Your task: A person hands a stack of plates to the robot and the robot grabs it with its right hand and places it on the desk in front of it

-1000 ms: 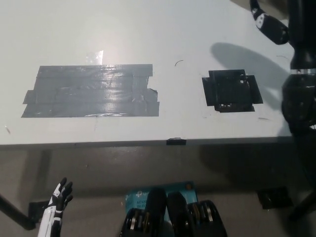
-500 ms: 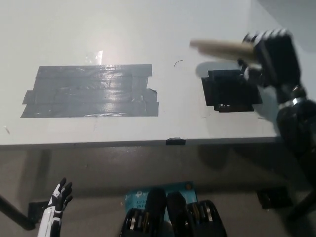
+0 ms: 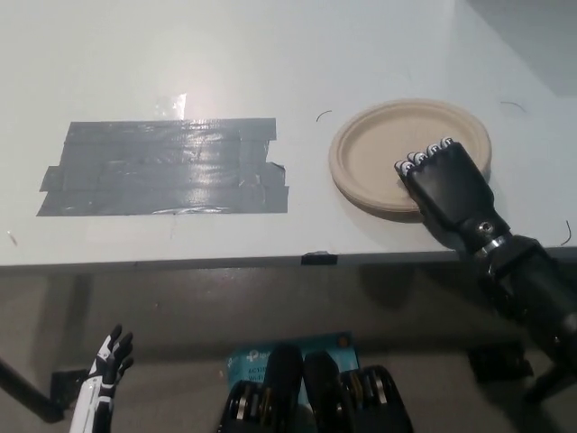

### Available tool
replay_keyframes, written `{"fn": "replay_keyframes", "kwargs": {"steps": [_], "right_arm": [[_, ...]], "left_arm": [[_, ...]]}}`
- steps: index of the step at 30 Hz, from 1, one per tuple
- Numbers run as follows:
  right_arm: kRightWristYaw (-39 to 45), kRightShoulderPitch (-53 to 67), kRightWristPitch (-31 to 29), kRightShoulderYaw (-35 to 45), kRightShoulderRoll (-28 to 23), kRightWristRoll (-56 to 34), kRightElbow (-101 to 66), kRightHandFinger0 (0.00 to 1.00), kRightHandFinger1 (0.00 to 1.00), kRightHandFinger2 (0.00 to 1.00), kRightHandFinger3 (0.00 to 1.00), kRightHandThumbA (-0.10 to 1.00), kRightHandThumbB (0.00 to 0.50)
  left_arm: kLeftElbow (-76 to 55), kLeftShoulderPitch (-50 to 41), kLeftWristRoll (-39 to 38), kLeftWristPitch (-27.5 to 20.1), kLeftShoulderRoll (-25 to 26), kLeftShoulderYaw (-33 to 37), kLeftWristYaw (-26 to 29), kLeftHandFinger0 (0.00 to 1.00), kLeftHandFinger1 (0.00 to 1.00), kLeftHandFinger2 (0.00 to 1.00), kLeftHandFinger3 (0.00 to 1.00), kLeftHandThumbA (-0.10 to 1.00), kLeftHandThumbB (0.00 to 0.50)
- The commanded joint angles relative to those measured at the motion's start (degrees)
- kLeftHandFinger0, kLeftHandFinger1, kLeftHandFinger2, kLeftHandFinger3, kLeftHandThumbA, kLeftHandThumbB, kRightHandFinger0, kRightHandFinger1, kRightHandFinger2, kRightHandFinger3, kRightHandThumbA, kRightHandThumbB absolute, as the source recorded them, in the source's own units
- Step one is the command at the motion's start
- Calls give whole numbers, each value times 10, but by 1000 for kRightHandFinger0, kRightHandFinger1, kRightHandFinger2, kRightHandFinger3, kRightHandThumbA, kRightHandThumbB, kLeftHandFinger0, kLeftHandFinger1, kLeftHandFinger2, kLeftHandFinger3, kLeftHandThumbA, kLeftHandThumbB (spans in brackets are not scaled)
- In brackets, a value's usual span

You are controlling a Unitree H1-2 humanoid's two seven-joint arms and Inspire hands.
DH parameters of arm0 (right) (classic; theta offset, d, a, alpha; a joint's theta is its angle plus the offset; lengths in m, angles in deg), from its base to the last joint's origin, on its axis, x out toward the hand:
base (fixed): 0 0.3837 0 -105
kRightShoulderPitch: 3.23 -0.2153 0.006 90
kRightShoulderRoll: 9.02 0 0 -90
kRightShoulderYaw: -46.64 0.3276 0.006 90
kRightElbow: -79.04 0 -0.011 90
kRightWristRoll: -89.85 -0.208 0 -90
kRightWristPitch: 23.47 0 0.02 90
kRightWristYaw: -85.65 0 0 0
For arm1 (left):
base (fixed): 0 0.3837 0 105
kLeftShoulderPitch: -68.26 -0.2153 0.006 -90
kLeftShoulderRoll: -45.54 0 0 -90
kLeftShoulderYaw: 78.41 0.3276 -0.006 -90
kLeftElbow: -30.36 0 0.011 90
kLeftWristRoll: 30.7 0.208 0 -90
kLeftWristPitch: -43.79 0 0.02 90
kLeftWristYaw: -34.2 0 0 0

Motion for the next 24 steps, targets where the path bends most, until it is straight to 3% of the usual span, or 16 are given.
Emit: {"fn": "replay_keyframes", "kwargs": {"steps": [1,2,3,4,5,6,9,11,12,16,18,24], "right_arm": [[116,-6,-11,-5,-8,-15,-23,0,59,277,90,808,99],[235,8,-13,25,-18,-85,-81,250,362,556,341,851,291],[280,12,-9,36,-22,-112,-105,250,362,556,341,851,291],[391,18,16,48,-35,-167,-165,582,672,815,711,832,401],[476,20,46,54,-48,-223,-217,880,978,1000,1000,744,438],[535,21,66,59,-57,-262,-253,1000,1000,1000,1000,717,452],[725,6,174,52,-112,-396,-400,1000,1000,1000,1000,732,500],[756,-1,186,53,-136,-453,-446,1000,1000,1000,1000,754,500],[790,-11,212,62,-163,-537,-498,1000,1000,1000,1000,708,500],[872,-47,310,89,-216,-704,-605,1000,1000,1000,1000,680,500],[897,-62,330,111,-236,-777,-632,1000,1000,1000,1000,684,500],[911,-62,292,166,-270,-903,-659,1000,1000,1000,1000,818,500]], "left_arm": [[-7,4,-6,-25,7,-4,1,1000,1000,1000,1000,1000,190],[-6,6,-5,-28,8,-4,1,1000,1000,1000,1000,1000,182],[-5,7,-5,-28,8,-4,1,1000,1000,1000,1000,1000,182],[-4,9,-5,-28,9,-4,1,1000,1000,1000,1000,1000,189],[-4,9,-6,-27,9,-4,1,1000,1000,1000,1000,1000,190],[-4,9,-6,-27,9,-5,1,1000,1000,1000,1000,1000,190],[-5,9,-4,-26,8,-6,3,1000,1000,1000,1000,1000,193],[-5,8,-6,-25,7,-6,3,1000,1000,1000,1000,1000,195],[-5,9,-7,-23,7,-7,3,1000,1000,1000,1000,1000,195],[-3,12,-12,-22,7,-8,0,1000,1000,1000,1000,1000,196],[-2,14,-15,-21,8,-8,-2,1000,1000,1000,1000,1000,213],[-8,15,-27,-10,7,-10,-6,1000,1000,1000,1000,1000,219]]}}
